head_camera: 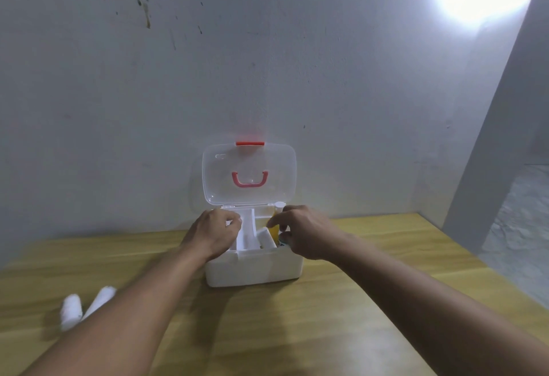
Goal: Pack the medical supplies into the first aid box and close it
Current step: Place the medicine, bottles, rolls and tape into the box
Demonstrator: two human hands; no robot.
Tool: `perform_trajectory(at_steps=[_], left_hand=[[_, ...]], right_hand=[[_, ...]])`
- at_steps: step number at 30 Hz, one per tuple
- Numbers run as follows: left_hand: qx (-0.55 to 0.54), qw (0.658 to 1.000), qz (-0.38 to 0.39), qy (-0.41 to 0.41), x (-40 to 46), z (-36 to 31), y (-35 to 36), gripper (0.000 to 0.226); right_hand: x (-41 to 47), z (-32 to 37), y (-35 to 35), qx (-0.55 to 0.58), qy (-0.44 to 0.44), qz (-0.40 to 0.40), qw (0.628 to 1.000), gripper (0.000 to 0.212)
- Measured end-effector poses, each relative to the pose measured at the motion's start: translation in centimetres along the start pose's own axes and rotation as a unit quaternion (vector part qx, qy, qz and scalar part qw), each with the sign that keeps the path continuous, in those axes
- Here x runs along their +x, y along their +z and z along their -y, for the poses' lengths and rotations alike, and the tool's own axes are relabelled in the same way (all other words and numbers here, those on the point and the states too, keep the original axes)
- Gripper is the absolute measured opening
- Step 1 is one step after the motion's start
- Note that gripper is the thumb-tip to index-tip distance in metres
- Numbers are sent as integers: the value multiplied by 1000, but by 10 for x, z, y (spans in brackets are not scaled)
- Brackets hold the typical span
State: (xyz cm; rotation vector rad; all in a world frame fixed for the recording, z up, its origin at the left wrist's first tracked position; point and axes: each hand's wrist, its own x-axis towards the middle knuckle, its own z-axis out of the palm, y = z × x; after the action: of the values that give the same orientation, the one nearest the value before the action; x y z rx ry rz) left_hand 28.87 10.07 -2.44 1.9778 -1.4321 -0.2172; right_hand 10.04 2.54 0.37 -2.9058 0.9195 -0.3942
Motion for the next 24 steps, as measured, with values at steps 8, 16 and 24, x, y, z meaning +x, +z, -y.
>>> perform_trajectory(at_steps=[8,16,24], left_hand=[[38,999,8,-3,5,7,5,31],[55,998,4,-3,6,12,8,35],[64,998,6,-5,7,12,11,34]], right_hand=[[15,10,9,-18,-9,5,1000,26],[21,19,3,-58,-21,-2,998,16],[6,-4,-3,-40,27,-20,999,14]])
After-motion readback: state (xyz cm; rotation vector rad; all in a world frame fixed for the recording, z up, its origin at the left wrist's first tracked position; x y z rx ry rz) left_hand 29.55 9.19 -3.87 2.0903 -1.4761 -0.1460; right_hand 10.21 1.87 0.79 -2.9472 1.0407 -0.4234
